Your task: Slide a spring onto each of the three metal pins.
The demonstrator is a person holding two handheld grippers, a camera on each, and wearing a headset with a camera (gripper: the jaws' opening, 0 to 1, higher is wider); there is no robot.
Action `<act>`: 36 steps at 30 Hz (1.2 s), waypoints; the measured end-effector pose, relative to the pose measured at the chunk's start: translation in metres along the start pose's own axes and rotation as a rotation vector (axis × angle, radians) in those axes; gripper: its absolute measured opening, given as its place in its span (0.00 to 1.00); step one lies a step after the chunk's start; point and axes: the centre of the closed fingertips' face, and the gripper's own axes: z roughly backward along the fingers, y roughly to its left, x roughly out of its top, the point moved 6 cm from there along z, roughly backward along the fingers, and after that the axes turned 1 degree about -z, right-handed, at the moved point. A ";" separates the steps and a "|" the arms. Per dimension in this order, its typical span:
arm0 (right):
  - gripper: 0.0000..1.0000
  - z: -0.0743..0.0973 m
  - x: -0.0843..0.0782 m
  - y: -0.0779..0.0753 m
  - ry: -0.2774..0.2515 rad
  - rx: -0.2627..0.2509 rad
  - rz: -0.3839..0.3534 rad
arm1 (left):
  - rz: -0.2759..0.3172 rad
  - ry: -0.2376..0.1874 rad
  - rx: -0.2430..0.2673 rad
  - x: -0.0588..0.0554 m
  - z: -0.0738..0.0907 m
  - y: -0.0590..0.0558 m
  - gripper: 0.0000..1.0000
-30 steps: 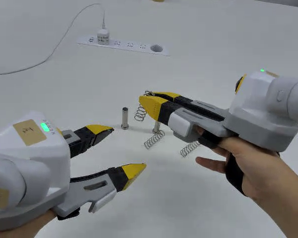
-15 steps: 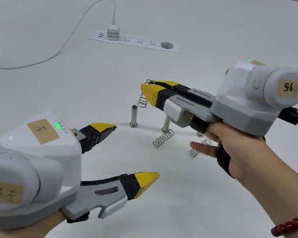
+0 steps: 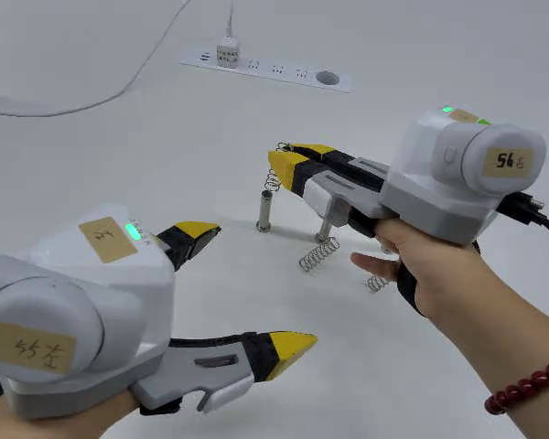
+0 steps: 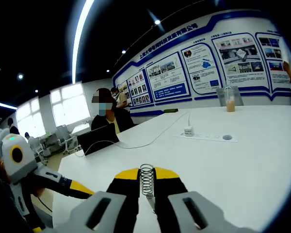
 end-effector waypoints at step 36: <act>0.11 -0.010 -0.017 0.005 0.078 -0.016 0.191 | 0.005 0.023 -0.006 -0.004 0.000 0.001 0.83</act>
